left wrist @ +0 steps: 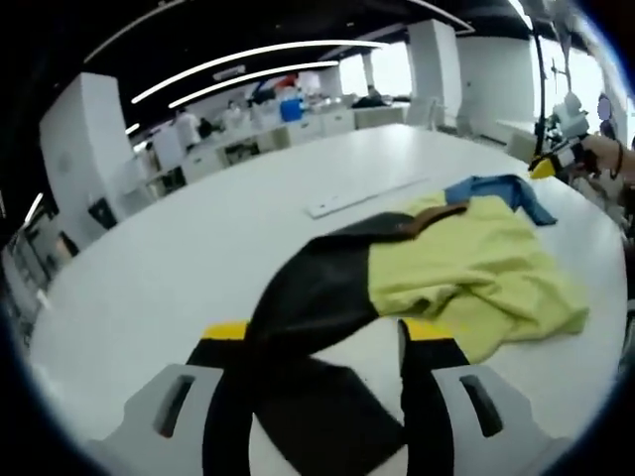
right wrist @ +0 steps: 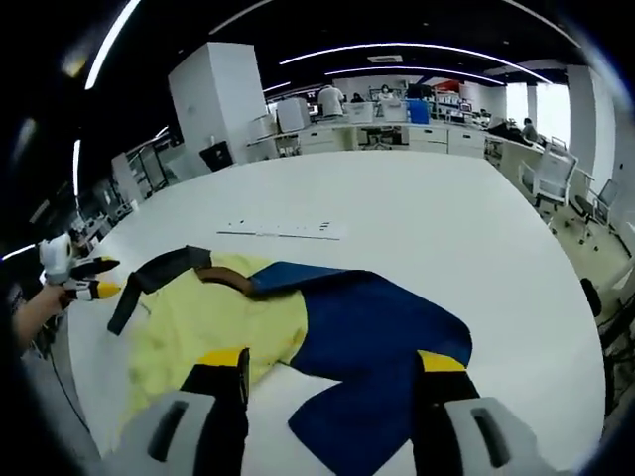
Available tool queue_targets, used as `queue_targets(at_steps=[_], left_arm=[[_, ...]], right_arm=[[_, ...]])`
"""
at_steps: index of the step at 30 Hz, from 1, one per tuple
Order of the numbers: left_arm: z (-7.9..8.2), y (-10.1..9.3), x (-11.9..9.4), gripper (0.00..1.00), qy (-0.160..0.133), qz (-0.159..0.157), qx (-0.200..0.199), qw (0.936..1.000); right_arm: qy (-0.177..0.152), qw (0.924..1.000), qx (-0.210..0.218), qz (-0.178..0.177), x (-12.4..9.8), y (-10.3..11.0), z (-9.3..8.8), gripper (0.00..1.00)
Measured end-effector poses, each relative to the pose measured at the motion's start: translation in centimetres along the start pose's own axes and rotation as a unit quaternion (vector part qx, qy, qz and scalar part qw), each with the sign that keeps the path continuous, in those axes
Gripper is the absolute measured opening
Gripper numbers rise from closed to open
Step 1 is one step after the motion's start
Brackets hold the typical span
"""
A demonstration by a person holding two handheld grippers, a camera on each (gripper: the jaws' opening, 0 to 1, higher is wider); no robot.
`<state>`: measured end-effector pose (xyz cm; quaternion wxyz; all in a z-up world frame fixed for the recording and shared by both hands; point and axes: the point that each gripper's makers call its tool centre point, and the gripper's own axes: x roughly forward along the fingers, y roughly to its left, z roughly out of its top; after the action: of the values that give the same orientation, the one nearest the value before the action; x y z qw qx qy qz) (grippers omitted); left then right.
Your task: Fold the garment on the visible template until the final outline fits inside the template.
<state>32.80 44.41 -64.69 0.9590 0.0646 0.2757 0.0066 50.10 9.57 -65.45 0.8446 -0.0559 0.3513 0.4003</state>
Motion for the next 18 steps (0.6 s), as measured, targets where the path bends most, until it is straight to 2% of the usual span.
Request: queue_targets(at_steps=[2,8,10,18], left_arm=[[0.3,-0.9,-0.1,0.60,-0.009,-0.017,0.005,0.9998],[-0.1,-3.5,-0.4,0.61,-0.016,-0.057,0.029,0.9978],[-0.1,-4.8,-0.5,0.61,-0.027,-0.082,0.028,0.9959],[-1.3,-7.2,-0.9,0.59,-0.023,-0.111,0.041,0.9927]], right_arm=[[-0.002,0.9997,-0.001,0.022,-0.3,1.4,-0.3,0.67],[0.007,0.9985,-0.019,0.052,-1.3,4.2,-1.7,0.68],[0.009,0.9979,-0.023,0.061,-1.8,5.1,-2.2,0.68],[0.008,0.9959,-0.025,0.087,-2.8,8.8,-5.2,0.66]])
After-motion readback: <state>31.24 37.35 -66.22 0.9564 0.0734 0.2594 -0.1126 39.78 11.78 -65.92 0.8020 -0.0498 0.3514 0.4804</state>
